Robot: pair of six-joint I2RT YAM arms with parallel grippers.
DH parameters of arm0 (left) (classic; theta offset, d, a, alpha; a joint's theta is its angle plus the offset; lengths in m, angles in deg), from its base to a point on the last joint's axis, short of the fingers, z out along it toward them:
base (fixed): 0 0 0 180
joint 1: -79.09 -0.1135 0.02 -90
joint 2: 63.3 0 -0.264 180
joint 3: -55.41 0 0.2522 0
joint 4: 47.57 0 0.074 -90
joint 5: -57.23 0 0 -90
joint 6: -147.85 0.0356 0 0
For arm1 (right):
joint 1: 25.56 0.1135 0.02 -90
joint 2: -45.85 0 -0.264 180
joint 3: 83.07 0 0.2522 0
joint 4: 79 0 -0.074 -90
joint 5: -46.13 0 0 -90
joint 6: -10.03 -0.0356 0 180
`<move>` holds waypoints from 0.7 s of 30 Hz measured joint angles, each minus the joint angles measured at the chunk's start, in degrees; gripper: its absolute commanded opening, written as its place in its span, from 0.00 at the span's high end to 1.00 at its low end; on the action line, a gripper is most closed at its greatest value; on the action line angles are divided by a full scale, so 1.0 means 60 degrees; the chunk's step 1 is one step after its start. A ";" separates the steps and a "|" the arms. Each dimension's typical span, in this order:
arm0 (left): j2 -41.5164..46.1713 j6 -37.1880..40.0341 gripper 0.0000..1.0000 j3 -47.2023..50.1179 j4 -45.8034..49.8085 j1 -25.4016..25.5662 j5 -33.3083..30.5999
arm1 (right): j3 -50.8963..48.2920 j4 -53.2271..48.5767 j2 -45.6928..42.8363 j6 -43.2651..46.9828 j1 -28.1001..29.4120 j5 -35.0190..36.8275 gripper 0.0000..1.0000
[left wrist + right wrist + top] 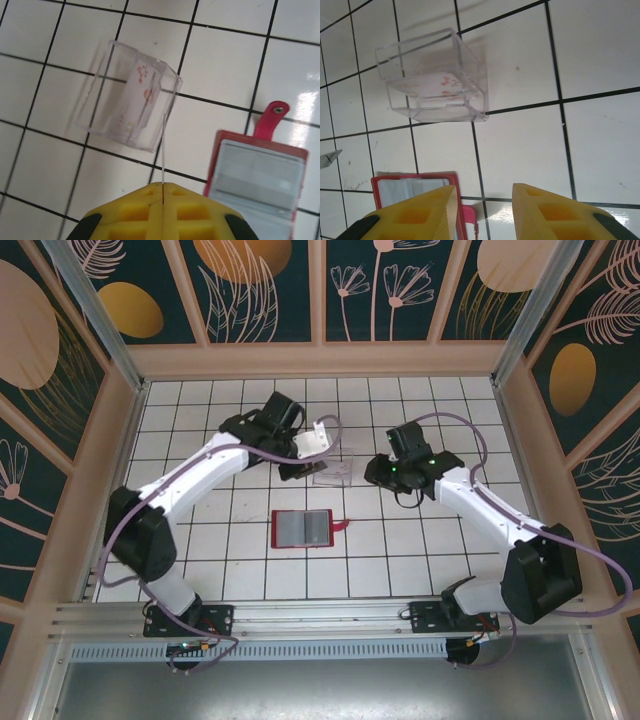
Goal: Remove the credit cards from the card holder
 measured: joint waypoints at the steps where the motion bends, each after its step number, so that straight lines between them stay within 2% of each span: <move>1: -0.0342 0.0229 1.00 -0.0390 0.0135 0.0000 -0.0033 | -0.0044 -0.0025 -0.0033 0.0007 -0.0066 -0.0004 0.65; 9: -0.2652 0.1508 1.00 -0.3089 0.0984 0.0000 -0.0331 | -0.0382 -0.0120 -0.0135 0.0073 -0.0382 -0.0029 0.65; 17: -0.4699 0.2131 1.00 -0.5971 0.2109 0.0000 -0.0474 | -0.0616 -0.0127 -0.0317 0.0153 -0.0754 -0.0087 0.65; 21: -0.5286 0.2357 1.00 -0.6706 0.2641 0.0000 -0.0408 | -0.0623 -0.0124 -0.0342 0.0251 -0.0936 -0.0124 0.65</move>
